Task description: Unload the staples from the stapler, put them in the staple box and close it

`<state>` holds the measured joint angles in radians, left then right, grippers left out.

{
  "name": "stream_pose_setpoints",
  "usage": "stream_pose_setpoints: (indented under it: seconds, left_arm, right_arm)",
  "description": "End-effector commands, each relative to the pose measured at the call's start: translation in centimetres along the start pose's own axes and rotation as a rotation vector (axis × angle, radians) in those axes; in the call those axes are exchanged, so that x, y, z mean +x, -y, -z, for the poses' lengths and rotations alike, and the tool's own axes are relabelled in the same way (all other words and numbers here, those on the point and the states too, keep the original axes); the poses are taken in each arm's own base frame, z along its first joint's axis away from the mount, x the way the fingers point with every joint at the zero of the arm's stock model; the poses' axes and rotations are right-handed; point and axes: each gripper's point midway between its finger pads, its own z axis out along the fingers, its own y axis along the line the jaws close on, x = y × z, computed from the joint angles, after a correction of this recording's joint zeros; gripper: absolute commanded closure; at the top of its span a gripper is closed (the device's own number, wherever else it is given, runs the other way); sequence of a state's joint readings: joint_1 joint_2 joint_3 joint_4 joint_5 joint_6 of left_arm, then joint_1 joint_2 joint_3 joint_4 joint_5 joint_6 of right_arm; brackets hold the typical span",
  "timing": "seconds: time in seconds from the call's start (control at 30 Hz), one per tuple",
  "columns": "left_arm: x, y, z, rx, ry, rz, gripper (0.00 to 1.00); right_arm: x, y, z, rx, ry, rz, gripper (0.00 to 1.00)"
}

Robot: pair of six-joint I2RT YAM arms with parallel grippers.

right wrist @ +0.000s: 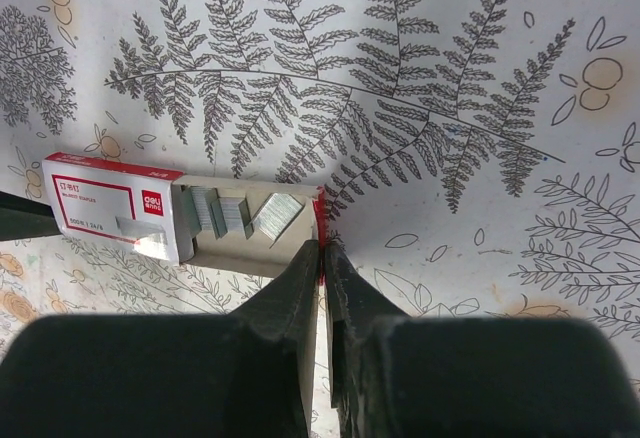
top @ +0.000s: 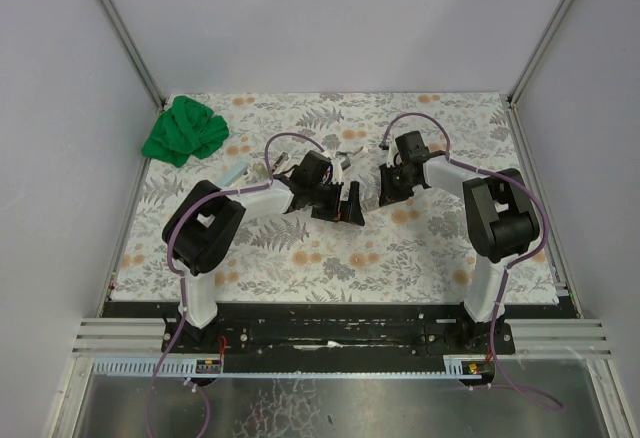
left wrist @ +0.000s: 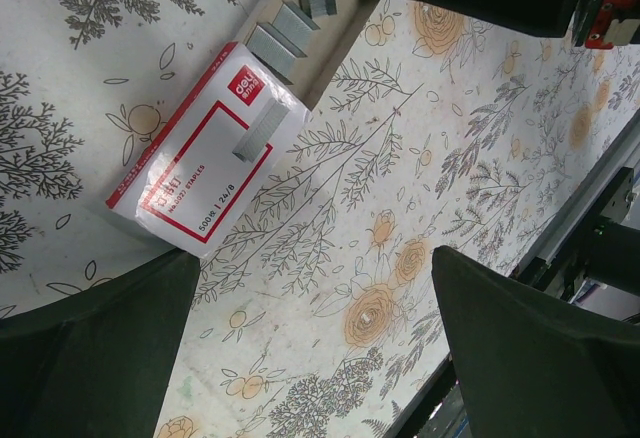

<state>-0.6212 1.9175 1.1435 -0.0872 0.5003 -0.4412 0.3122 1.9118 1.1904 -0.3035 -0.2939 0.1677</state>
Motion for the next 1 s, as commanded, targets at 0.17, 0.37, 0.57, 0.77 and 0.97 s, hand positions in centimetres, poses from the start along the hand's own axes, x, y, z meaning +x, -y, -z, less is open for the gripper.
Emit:
stream_pose_setpoints:
  seconds: [0.17,0.37,0.57,0.77,0.97]
  left_arm:
    - [0.8,-1.0,-1.1,-0.023,-0.031,0.001,0.00]
    - [0.8,-1.8,-1.3,-0.050,-0.038,-0.019,0.00]
    - [0.3,-3.3,-1.3,-0.093,-0.037,-0.046,0.00]
    - [-0.5,-5.0,-0.2,-0.127,-0.012,-0.030,0.00]
    - [-1.1,-5.9,0.3,-0.148,0.003,-0.026,0.00]
  right_arm:
    - [-1.0,-2.0,1.1,-0.061,0.040,0.037,0.86]
    - [-0.9,-2.6,1.0,-0.061,0.039,0.090,0.85]
    - [-1.2,-2.1,0.9,-0.023,0.051,0.132,0.86]
    - [-1.7,-1.4,1.3,0.020,0.075,0.157,0.86]
    - [-2.2,-1.4,1.5,0.022,0.084,0.172,0.86]
